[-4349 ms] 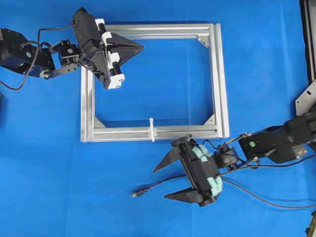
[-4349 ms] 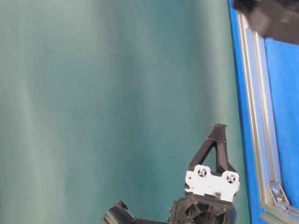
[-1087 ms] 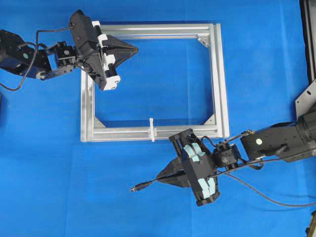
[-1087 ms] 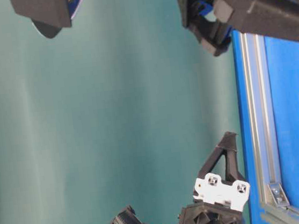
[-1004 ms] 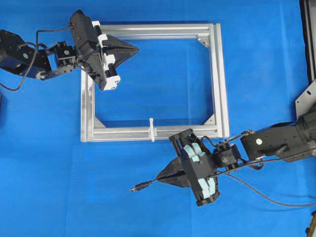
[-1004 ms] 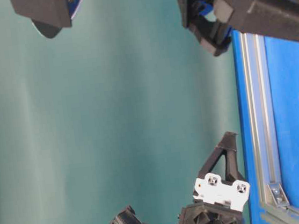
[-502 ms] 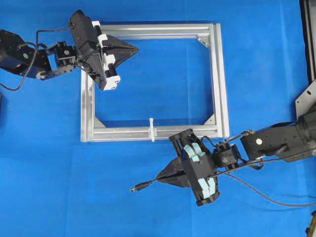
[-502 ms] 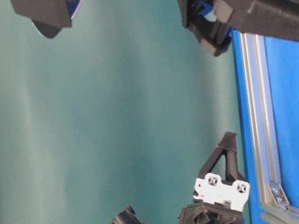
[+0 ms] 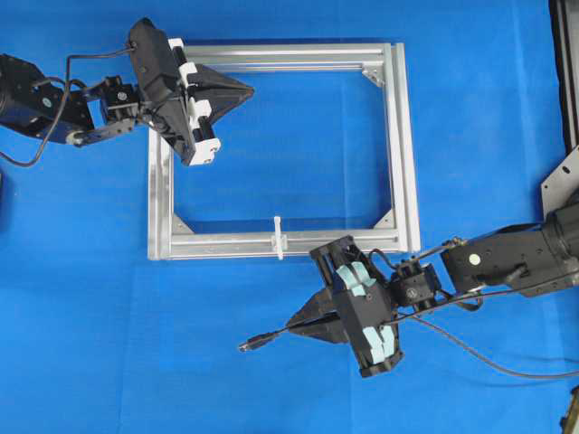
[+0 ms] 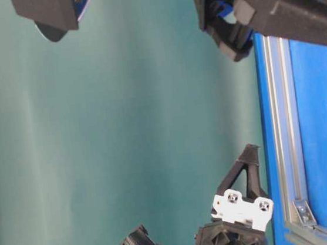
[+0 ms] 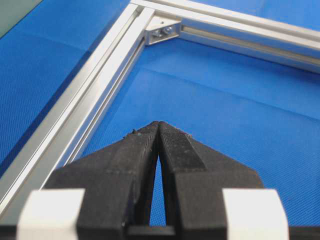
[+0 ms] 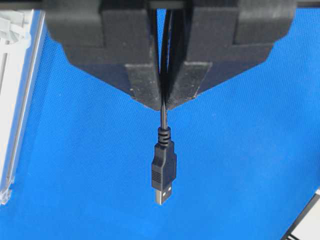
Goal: Insert the wire through the string loop located in the center.
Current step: 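Lift the cable and carry it toward the frame's near bar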
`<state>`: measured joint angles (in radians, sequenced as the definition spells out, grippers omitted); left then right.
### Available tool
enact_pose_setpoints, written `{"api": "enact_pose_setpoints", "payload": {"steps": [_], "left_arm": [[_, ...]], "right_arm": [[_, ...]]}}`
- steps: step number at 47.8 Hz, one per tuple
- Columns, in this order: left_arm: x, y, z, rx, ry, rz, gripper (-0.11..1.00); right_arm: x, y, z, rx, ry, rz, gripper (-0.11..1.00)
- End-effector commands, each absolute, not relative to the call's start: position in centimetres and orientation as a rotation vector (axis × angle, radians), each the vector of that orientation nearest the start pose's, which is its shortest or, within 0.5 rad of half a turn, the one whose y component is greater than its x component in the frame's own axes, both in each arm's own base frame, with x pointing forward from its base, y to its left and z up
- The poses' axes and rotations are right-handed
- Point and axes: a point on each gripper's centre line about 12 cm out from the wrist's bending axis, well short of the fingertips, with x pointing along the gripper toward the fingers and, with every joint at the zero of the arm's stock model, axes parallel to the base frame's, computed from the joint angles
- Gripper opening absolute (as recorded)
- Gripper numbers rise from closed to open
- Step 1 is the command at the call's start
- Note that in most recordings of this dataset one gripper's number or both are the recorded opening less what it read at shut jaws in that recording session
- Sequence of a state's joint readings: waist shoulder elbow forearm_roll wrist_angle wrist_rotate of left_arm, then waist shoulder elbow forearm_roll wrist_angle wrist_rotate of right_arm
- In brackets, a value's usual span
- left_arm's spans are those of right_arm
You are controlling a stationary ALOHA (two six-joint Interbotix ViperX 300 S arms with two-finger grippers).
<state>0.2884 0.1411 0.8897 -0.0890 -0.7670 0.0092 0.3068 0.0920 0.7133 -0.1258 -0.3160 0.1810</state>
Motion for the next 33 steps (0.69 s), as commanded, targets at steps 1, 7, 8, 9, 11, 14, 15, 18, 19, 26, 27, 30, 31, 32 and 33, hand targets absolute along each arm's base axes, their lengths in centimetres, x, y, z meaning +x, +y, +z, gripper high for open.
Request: {"api": "enact_pose_setpoints", "payload": {"steps": [1,7,8,9,11,14,15,18,19,26,27,30,31,32,33], "left_arm": [[35.3,11.3,14.1,-0.078,0.215,0.354,0.0],[35.4,11.2,14.1,-0.079,0.215,0.353,0.0],[35.3,11.3,14.1,-0.079,0.214,0.354,0.0],[35.3,11.3,14.1,-0.078,0.215,0.354,0.0],[35.3,11.3,14.1,-0.079,0.214,0.354,0.0],[35.4,11.2,14.1,-0.077,0.215,0.353,0.0],[35.3,11.3,14.1,-0.079,0.214,0.354,0.0],[35.3,11.3,14.1,-0.078,0.215,0.354,0.0],[35.3,11.3,14.1,-0.079,0.214,0.354,0.0],[35.4,11.2,14.1,-0.079,0.215,0.353,0.0],[35.3,11.3,14.1,-0.079,0.214,0.354,0.0],[35.3,11.3,14.1,-0.079,0.214,0.354,0.0],[35.4,11.2,14.1,-0.079,0.215,0.353,0.0],[35.4,11.2,14.1,-0.079,0.213,0.353,0.0],[35.4,11.2,14.1,-0.079,0.215,0.353,0.0]], "right_arm": [[38.2,12.7,16.5,-0.003,0.452,0.33,-0.02],[38.2,12.7,16.5,-0.001,0.452,0.329,-0.02],[38.2,12.7,16.5,-0.001,0.452,0.329,-0.02],[38.2,12.7,16.5,-0.001,0.452,0.329,-0.02],[38.2,12.7,16.5,-0.001,0.452,0.329,-0.02],[38.2,12.7,16.5,-0.001,0.451,0.329,-0.02],[38.2,12.7,16.5,-0.003,0.452,0.33,-0.02],[38.1,12.6,16.5,-0.001,0.454,0.329,-0.02],[38.1,12.7,16.5,-0.002,0.452,0.33,-0.02],[37.6,12.5,16.4,0.003,0.458,0.328,-0.02],[37.4,12.4,16.3,0.004,0.461,0.327,-0.02],[36.8,12.2,16.2,0.009,0.468,0.324,-0.02],[36.5,12.1,16.1,0.009,0.473,0.323,-0.02],[36.3,12.0,16.2,0.01,0.471,0.324,-0.02],[36.1,12.0,16.1,0.01,0.476,0.322,-0.02]]}}
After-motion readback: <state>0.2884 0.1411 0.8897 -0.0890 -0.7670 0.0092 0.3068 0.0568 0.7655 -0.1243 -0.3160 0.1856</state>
